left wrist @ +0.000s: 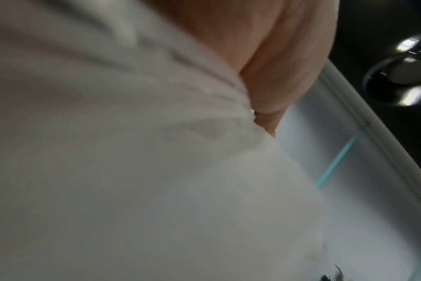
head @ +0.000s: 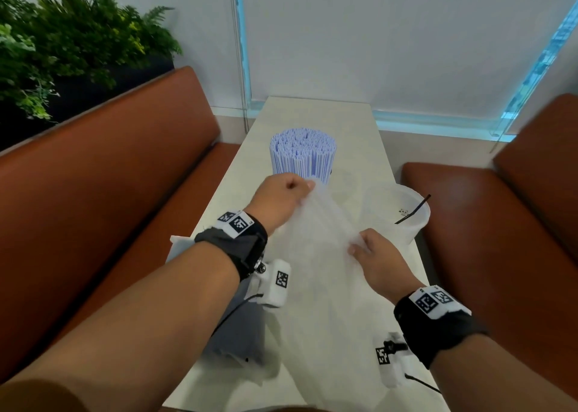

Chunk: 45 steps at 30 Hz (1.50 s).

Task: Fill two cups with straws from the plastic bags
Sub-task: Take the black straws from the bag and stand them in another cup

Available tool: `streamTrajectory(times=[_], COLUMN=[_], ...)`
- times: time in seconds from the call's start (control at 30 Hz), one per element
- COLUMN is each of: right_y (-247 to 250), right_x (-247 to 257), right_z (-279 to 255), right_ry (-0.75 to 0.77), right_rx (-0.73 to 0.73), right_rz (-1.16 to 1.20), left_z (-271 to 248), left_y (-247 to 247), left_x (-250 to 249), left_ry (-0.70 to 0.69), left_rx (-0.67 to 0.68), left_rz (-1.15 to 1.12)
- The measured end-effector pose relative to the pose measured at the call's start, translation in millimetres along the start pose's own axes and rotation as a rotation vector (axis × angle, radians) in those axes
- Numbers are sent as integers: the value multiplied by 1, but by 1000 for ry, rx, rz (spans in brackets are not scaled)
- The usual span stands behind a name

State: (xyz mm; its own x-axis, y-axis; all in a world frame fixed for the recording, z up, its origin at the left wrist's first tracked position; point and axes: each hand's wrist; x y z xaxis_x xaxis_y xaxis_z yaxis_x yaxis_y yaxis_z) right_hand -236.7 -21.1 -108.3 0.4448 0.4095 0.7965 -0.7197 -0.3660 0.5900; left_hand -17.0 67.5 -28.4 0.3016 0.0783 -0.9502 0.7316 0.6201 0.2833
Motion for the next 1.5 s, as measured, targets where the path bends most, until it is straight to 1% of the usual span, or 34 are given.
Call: streamTrajectory(times=[0.03, 0.07, 0.13, 0.2, 0.27, 0.3, 0.33, 0.37, 0.43, 0.47, 0.5, 0.57, 0.63, 0.67, 0.7, 0.73, 0.77, 0.83, 0.93, 1.0, 1.03, 1.1, 1.17, 1.2, 1.23, 1.27, 1.3, 1.33, 1.4, 1.43, 1.47, 1.5], right_y=[1, 1, 5, 10, 13, 13, 12, 10, 4, 2, 2, 3, 7, 8, 9, 10, 10, 10, 8, 7, 7, 5, 2, 1, 1, 1, 3, 4, 7, 8, 8, 9], right_x=[-2, -4, -4, -3, -4, -4, -2, 2, 6, 5, 4, 0, -8, -11, -12, -14, -17, -22, -32, -37, -37, -35, -31, -29, -27, -25, -22, -20, -15, -13, -13, -15], right_z=[1, 3, 6, 9, 9, 8, 5, 2, -1, -1, -1, 0, 1, 1, 1, 0, 0, 0, -4, -7, -8, -8, -7, -7, -6, -5, -4, -4, -3, -3, -3, -4], right_ry=[-11, -16, -17, -26, -43, -52, -69, -91, -130, -139, -136, -140, -177, -201, -223, -234, -238, -231, -202, -177, -167, -151, -150, -153, -161, -169, -177, -183, -186, -187, -191, -201], right_rx=[-13, -28, -78, -121, -144, -147, -127, -73, 85, 140, 158, 76, -18, -27, -14, 12, 31, 35, 21, 10, 11, 32, 46, 40, 25, 6, -8, -16, -3, 12, 29, 41], right_rz=[16, 34, 73, 90, 77, 75, 101, 155, 221, 180, 122, 60, 157, 225, 276, 303, 301, 243, 174, 149, 146, 154, 162, 171, 197, 246, 307, 363, 416, 413, 404, 398], left_z=[0, -3, -13, -26, -36, -39, -40, -39, -33, -29, -24, -19, -21, -25, -30, -34, -36, -34, -15, -4, -1, 3, 6, 6, 6, 4, -1, -7, -22, -24, -23, -19], left_y=[1, 2, 1, 7, 16, 21, 24, 26, 30, 33, 36, 41, 47, 48, 47, 46, 44, 45, 57, 65, 67, 65, 56, 50, 45, 39, 33, 26, 11, 6, 4, 5], left_x=[0, 1, 12, 29, 45, 52, 55, 57, 50, 43, 37, 29, 31, 36, 42, 48, 54, 58, 54, 50, 48, 47, 46, 44, 43, 43, 45, 48, 54, 56, 57, 54], left_ry=[3, 3, 34, 174, 312, 316, 295, 269, 226, 204, 191, 200, 257, 278, 285, 274, 253, 223, 227, 261, 250, 181, 117, 110, 133, 174, 223, 270, 318, 308, 286, 269], left_rx=[-19, 20, 183, 385, 565, 603, 588, 528, 399, 373, 381, 483, 676, 779, 854, 886, 881, 795, 540, 418, 380, 290, 100, -25, -140, -201, -190, -125, 40, 78, 69, 12], left_rz=[-60, -87, -75, -29, 94, 196, 262, 267, 152, 102, 77, 93, 210, 297, 374, 424, 439, 358, 120, -31, -37, 32, -14, -105, -229, -347, -435, -464, -407, -384, -392, -432])
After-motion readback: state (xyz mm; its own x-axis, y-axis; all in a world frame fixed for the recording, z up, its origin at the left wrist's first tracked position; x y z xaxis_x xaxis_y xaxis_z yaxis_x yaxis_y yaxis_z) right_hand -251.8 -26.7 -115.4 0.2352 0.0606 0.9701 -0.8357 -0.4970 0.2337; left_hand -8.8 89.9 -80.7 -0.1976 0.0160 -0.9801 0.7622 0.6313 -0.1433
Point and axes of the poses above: each hand's wrist, its own z-axis towards the middle knuckle, its own y-axis out of the back of the hand, x = y × z, and after that the axes turned 6 degrees about -x, right-handed
